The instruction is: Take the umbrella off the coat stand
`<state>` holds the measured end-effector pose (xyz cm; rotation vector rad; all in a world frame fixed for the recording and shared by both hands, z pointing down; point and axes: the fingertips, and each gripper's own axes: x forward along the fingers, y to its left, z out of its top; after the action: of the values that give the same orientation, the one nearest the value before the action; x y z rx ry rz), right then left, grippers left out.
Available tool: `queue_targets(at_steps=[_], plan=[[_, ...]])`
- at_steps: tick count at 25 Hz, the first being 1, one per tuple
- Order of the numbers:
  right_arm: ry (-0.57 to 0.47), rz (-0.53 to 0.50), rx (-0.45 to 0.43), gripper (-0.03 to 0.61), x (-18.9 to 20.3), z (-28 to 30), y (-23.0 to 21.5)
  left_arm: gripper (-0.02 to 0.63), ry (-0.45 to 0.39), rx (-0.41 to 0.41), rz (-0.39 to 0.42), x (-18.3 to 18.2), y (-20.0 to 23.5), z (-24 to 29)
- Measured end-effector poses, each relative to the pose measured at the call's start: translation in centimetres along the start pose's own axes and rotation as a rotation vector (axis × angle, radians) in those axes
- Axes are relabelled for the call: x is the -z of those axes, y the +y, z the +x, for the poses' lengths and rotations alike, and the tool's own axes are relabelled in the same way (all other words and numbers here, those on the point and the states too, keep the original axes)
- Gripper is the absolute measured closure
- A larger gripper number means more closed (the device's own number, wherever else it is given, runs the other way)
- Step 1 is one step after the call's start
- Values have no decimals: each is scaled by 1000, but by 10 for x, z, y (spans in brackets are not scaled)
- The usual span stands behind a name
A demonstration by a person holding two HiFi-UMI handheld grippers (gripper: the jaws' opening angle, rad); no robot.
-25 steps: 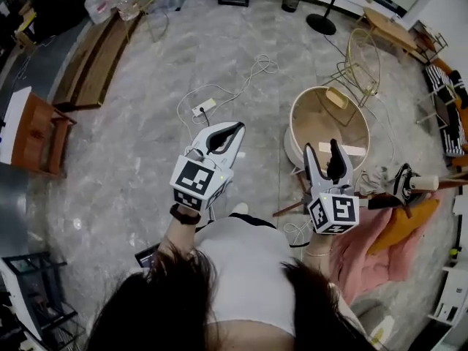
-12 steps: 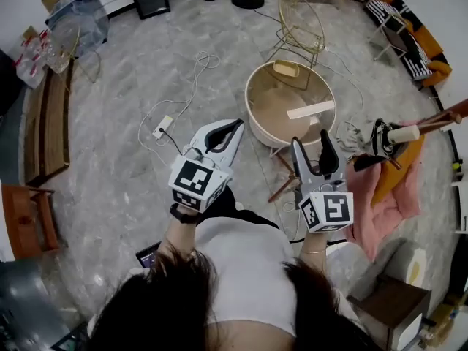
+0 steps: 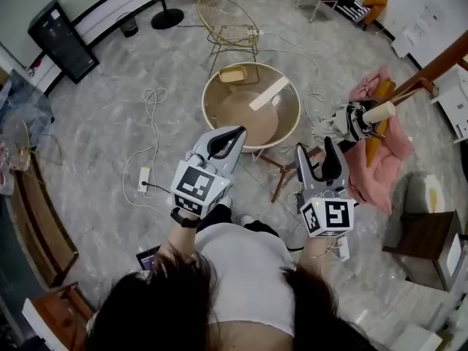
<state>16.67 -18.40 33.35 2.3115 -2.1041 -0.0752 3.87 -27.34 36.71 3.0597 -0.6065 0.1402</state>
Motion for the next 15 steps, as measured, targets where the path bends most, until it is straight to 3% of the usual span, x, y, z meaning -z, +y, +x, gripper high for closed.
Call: queue_targets(at_steps=[7,15], plan=[[13,-24,245,319,2,-7,-32,555,1,245,18,1,-3,53],[13,-36,493,319,6,-48,-55,555,-8,505,43,4,-51,89]])
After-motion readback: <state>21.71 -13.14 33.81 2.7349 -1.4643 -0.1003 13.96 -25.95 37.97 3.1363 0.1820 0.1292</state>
